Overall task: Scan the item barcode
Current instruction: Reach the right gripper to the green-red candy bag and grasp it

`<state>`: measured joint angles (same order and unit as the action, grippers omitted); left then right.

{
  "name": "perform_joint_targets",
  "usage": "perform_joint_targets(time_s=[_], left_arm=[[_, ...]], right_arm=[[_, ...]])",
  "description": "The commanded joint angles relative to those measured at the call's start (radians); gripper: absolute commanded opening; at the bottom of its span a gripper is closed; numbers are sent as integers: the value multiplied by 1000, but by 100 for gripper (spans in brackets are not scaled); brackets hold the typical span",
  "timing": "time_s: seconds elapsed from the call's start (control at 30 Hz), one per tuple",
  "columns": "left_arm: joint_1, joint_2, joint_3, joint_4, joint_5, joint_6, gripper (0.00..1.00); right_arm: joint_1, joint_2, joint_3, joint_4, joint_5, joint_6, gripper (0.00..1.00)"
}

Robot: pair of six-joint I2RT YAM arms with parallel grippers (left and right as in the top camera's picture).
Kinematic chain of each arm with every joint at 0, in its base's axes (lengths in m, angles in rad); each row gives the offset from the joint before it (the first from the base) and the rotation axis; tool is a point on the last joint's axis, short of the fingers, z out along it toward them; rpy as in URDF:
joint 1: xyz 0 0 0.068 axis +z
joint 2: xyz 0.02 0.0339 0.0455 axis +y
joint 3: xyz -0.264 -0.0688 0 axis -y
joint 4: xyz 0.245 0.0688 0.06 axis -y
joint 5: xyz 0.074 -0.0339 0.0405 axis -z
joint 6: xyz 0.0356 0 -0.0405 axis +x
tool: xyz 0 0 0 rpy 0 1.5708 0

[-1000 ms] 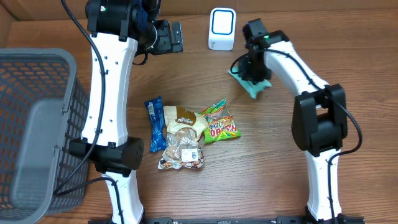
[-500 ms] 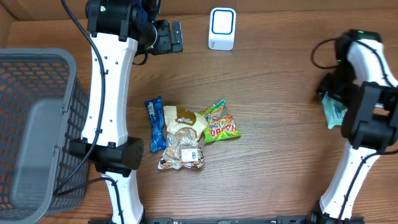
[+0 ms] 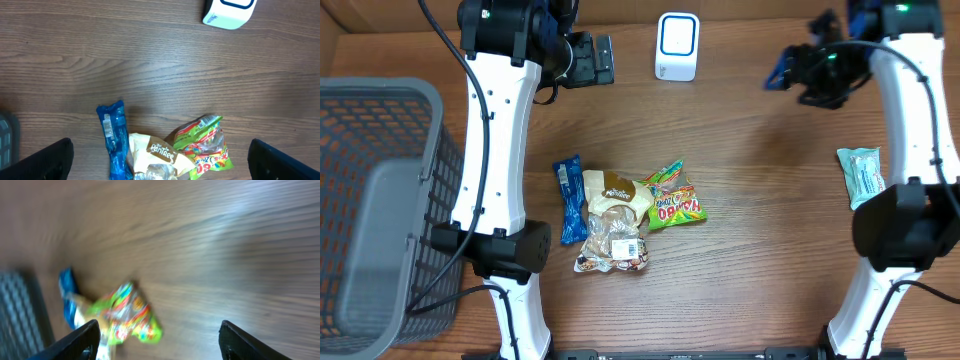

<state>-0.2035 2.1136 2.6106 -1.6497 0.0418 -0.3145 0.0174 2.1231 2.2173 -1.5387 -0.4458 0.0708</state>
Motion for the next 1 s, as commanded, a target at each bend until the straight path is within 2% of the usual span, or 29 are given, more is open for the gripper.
perform_joint_targets(time_s=[0.0, 0.1, 0.2, 0.3, 0.4, 0.5, 0.6, 0.63, 0.67, 0.8, 0.9, 0.97], left_arm=[[-7, 7, 4, 2, 3, -3, 100], [-7, 7, 4, 2, 3, -3, 100], [-7, 7, 4, 2, 3, -3, 100], [-7, 7, 4, 2, 3, -3, 100], [-7, 7, 4, 2, 3, -3, 100], [-7, 7, 4, 2, 3, -3, 100], [-7, 7, 4, 2, 3, -3, 100], [-7, 7, 4, 2, 3, -3, 100], [-7, 7, 4, 2, 3, -3, 100], [-7, 7, 4, 2, 3, -3, 100], [-7, 7, 4, 2, 3, -3, 100], [-7, 7, 4, 2, 3, -3, 100]], right_arm=[[147, 14, -105, 14, 48, -79, 77], [241, 14, -212, 67, 90, -79, 76], [378, 14, -374, 200, 91, -79, 72], [488, 14, -493, 322, 214, -31, 66], [517, 14, -549, 397, 296, 16, 62], [519, 14, -595, 443, 296, 16, 53], [514, 14, -640, 459, 296, 16, 30], [512, 14, -644, 461, 296, 15, 15], [512, 14, -644, 463, 296, 15, 6], [477, 13, -620, 456, 287, 66, 4], [387, 12, -593, 466, 116, 85, 4], [330, 12, -593, 466, 1, 50, 4]])
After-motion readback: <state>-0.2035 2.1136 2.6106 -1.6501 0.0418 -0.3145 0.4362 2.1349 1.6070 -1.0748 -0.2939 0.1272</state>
